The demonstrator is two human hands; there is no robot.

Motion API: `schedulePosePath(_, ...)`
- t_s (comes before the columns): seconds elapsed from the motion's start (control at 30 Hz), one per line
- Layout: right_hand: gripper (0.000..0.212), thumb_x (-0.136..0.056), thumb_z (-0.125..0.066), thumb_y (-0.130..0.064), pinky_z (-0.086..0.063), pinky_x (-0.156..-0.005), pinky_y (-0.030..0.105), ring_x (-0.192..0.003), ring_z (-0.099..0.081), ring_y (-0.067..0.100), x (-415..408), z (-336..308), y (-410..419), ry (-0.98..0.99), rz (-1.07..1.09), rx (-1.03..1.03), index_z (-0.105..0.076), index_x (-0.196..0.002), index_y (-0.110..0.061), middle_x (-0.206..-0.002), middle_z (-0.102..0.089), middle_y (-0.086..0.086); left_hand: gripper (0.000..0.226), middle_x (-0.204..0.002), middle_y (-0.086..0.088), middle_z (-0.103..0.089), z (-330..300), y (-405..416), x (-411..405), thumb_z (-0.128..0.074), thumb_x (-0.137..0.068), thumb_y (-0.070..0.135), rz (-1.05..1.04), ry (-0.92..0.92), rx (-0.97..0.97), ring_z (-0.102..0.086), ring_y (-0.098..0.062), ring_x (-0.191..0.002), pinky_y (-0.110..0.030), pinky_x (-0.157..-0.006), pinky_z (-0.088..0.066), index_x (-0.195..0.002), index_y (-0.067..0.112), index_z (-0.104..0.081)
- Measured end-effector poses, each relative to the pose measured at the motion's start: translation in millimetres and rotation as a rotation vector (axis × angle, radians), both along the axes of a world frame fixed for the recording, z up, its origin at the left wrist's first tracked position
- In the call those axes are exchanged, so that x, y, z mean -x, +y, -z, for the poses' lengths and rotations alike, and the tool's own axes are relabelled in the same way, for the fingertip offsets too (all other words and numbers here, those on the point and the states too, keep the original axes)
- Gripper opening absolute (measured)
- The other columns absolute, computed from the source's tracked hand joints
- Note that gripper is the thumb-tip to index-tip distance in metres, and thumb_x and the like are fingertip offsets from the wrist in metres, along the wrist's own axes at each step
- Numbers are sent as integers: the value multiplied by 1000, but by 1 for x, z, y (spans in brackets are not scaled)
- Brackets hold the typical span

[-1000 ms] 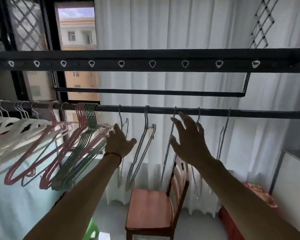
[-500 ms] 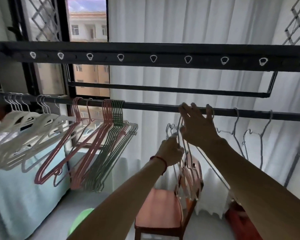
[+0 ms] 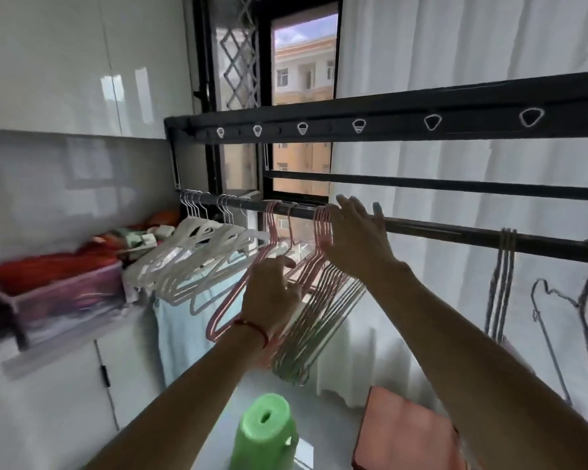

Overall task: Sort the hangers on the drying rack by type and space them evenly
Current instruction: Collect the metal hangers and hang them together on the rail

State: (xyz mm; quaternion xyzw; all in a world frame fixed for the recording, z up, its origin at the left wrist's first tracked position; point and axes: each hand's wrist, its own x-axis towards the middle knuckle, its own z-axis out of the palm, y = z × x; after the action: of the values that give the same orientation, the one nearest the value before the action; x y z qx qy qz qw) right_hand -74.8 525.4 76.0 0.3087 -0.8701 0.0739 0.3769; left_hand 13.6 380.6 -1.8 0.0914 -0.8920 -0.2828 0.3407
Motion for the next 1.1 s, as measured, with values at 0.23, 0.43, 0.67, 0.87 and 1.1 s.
schedulePosePath(0.23,55,-92,-60,-49,-44,-100,53,-125,-54,30,50,-8,-58,-61,191,-136,-44,-140,-25,-133,-59,6,55,-146,-5,-48,-45,-81,51,-66,-86,20,106,35,223,-39,-23,-138,-38,-117,-31,-139,18,-49)
schedulePosePath(0.43,58,-87,-70,-44,-53,-87,46,-108,-60,25,59,-16,-20,-131,72,-67,-51,-140,-26,-118,-64,2,83,-153,-11,-34,-87,-132,146,-61,-84,62,197,-151,722,-25,-33,-145,-61,-118,-16,-151,27,-26)
schedulePosePath(0.67,64,-81,-62,-58,-57,-72,47,-82,-62,15,54,-33,28,-178,124,-124,-56,-136,-26,-98,-67,-2,91,-132,-14,-47,-79,-94,171,-38,-81,81,386,15,848,-46,-33,-119,-52,-102,-39,-147,19,-29)
schedulePosePath(0.87,80,-85,-75,-32,-58,-84,39,-90,-71,19,36,-45,30,-330,278,-121,-32,-151,-19,-118,-70,8,97,-150,-17,-35,-82,-14,158,-44,-85,73,529,-22,760,-32,-37,-138,-63,-113,-22,-156,22,-3)
schedulePosePath(1.1,65,-96,-49,-53,-50,-100,47,-121,-60,28,48,-48,-54,-199,182,-137,-36,-149,-19,-143,-55,7,66,-148,-11,-40,-98,-91,153,-62,-87,31,585,105,520,-28,-28,-141,-49,-119,-22,-146,14,-37)
